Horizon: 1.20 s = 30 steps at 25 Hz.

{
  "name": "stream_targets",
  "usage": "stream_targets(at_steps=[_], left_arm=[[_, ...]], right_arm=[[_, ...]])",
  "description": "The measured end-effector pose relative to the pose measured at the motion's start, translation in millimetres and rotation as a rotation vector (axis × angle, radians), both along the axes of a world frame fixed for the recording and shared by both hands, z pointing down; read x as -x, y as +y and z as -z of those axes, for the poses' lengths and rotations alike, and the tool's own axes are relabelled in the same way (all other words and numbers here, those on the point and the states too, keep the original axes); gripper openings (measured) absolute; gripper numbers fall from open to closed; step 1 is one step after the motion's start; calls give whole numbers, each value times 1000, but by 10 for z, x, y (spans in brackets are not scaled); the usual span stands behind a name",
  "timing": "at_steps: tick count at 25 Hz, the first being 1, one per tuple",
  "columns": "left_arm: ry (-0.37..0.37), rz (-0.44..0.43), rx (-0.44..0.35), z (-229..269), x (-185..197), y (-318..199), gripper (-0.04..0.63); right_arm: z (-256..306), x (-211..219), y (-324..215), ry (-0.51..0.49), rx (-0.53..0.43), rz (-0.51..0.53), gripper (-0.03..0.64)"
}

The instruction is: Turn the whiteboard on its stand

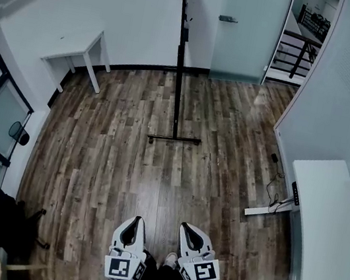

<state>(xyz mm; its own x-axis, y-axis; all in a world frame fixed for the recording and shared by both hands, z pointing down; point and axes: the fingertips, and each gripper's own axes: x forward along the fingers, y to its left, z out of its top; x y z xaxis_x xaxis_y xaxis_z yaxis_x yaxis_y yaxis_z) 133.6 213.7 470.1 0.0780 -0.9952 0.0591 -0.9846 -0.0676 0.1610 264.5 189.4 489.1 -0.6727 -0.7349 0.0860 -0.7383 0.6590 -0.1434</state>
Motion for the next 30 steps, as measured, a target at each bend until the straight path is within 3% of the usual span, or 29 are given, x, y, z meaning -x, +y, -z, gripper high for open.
stream_targets(at_steps=[10,18,30], left_arm=[[18,48,21,-144,152,-256,18],[31,4,-3,-143,515,-1033,18],[38,-102,-13,-89,1433,-2352,18]], right_arm=[[-82,91,-276,6,28,17,14],[-119,490,-978,28,13,-5,14],[-73,1448,-2250,63,12,-77,14]])
